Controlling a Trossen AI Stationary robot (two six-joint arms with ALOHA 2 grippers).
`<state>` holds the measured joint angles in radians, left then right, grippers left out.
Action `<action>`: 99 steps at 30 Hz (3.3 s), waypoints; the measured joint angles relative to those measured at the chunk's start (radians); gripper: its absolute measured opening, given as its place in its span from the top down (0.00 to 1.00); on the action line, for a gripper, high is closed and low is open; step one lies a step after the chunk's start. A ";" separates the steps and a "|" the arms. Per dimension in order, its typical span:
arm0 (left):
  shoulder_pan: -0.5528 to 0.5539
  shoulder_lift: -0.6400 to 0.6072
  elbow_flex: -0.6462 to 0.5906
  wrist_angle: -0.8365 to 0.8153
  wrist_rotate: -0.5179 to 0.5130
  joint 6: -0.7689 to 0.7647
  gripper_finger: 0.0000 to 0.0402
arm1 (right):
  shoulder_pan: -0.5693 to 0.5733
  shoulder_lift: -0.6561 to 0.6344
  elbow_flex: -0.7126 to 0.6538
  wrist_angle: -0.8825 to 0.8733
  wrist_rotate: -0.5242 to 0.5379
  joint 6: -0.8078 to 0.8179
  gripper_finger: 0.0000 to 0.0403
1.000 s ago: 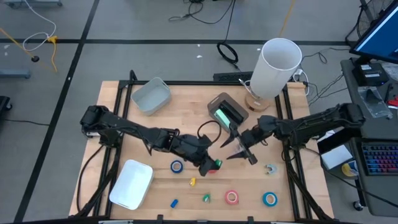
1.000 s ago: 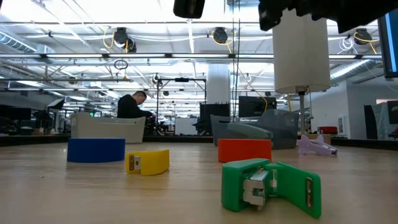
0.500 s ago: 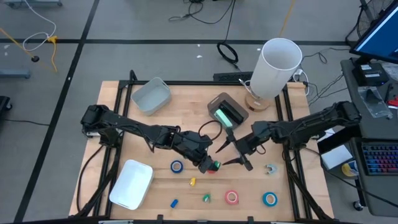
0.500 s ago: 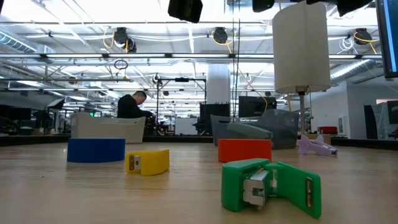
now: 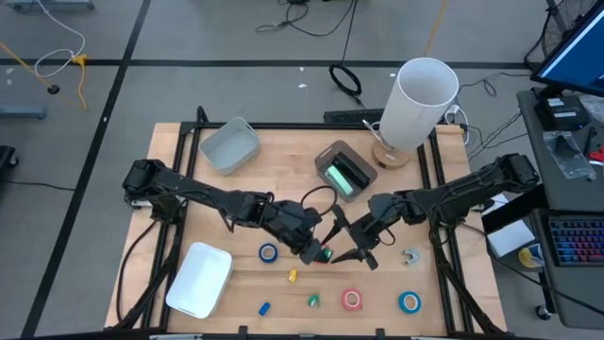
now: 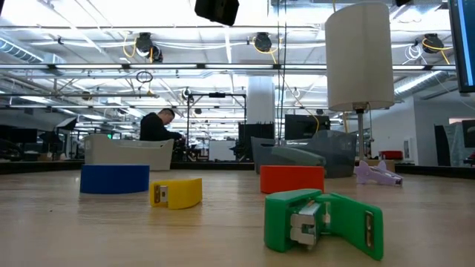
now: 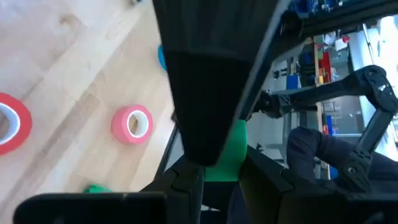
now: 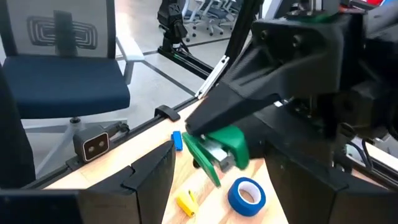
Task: Pick and place Stapler, Stapler remover, tape
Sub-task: Put the top left green small stapler into the black bin
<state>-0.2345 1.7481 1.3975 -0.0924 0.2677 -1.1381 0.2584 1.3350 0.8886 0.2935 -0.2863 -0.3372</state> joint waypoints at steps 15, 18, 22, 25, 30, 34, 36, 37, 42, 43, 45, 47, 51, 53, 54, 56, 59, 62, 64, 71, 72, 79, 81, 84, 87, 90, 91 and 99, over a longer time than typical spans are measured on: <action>0.018 0.000 0.000 -0.004 0.055 -0.016 0.77 | 0.025 0.000 0.000 0.032 0.033 -0.049 0.48; 0.018 0.000 0.000 -0.007 0.058 -0.024 0.77 | 0.025 0.000 -0.001 0.031 0.055 -0.078 0.47; 0.018 0.000 0.000 -0.007 0.064 -0.027 0.77 | 0.025 0.004 -0.001 0.032 0.054 -0.082 0.49; 0.018 0.000 0.000 -0.007 0.070 -0.035 0.77 | 0.023 0.017 -0.001 0.033 0.053 -0.101 0.51; 0.020 0.000 0.000 -0.011 0.074 -0.044 0.77 | 0.020 0.039 0.004 0.040 0.050 -0.101 0.56; 0.021 -0.001 0.000 -0.010 0.087 -0.046 0.77 | 0.018 0.042 0.025 0.023 0.046 -0.124 0.60; 0.021 -0.001 0.000 -0.009 0.095 -0.045 0.77 | 0.018 0.043 0.035 0.017 0.044 -0.146 0.62; 0.021 -0.002 0.000 -0.008 0.097 -0.042 0.77 | 0.018 0.043 0.037 0.016 0.043 -0.152 0.63; 0.021 -0.002 0.000 -0.008 0.098 -0.039 0.77 | 0.018 0.043 0.043 0.004 0.042 -0.150 0.68; 0.021 -0.002 0.000 -0.010 0.098 -0.038 0.77 | 0.018 0.043 0.044 0.002 0.043 -0.150 0.69; 0.021 -0.002 0.000 -0.010 0.098 -0.038 0.77 | 0.018 0.043 0.044 0.000 0.044 -0.149 0.71; 0.021 -0.002 0.000 -0.011 0.099 -0.037 0.77 | 0.018 0.043 0.045 -0.002 0.045 -0.148 0.75; 0.021 -0.002 0.000 -0.013 0.099 -0.035 0.77 | 0.018 0.043 0.045 -0.003 0.047 -0.139 0.82; 0.021 -0.002 0.000 -0.013 0.099 -0.036 0.77 | 0.018 0.043 0.046 -0.007 0.048 -0.136 0.85; 0.021 -0.002 0.000 -0.013 0.098 -0.036 0.77 | 0.018 0.042 0.046 -0.009 0.048 -0.135 0.86; 0.021 -0.002 0.000 -0.013 0.097 -0.036 0.77 | 0.018 0.042 0.047 -0.012 0.049 -0.132 0.87; 0.021 -0.002 0.000 -0.013 0.095 -0.037 0.77 | 0.018 0.042 0.047 -0.014 0.050 -0.119 0.87; 0.021 -0.002 0.000 -0.013 0.093 -0.041 0.77 | 0.018 0.042 0.047 -0.015 0.050 -0.117 0.87; 0.021 -0.001 0.000 -0.013 0.092 -0.042 0.77 | 0.018 0.042 0.047 -0.016 0.050 -0.117 0.87; 0.021 0.000 0.000 -0.025 0.090 -0.021 0.77 | 0.018 0.042 0.047 -0.035 0.054 -0.119 0.87; 0.021 0.000 0.000 -0.028 0.090 -0.010 0.77 | 0.018 0.042 0.048 -0.038 0.055 -0.120 0.87; 0.030 0.000 0.000 -0.059 0.087 0.011 0.77 | 0.017 0.042 0.048 -0.062 0.063 -0.120 0.87; 0.033 0.000 0.000 -0.063 0.087 0.022 0.77 | 0.017 0.042 0.048 -0.066 0.066 -0.120 0.87; 0.037 0.000 0.000 -0.065 0.091 0.037 0.76 | 0.018 0.042 0.048 -0.067 0.080 -0.120 0.87; 0.039 0.000 0.000 -0.066 0.088 0.038 0.70 | 0.017 0.042 0.048 -0.068 0.081 -0.119 0.87; 0.040 0.000 0.000 -0.071 0.086 0.039 0.60 | 0.016 0.042 0.048 -0.072 0.081 -0.119 0.87; 0.041 0.000 0.000 -0.071 0.086 0.043 0.56 | 0.016 0.042 0.048 -0.075 0.082 -0.119 0.87; 0.070 0.000 0.000 -0.070 0.089 0.102 0.32 | 0.002 0.042 0.048 -0.101 0.105 -0.108 0.87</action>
<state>-0.1645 1.7485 1.3975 -0.1627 0.3571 -1.0363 0.2607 1.3769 0.9363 0.1921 -0.1810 -0.4450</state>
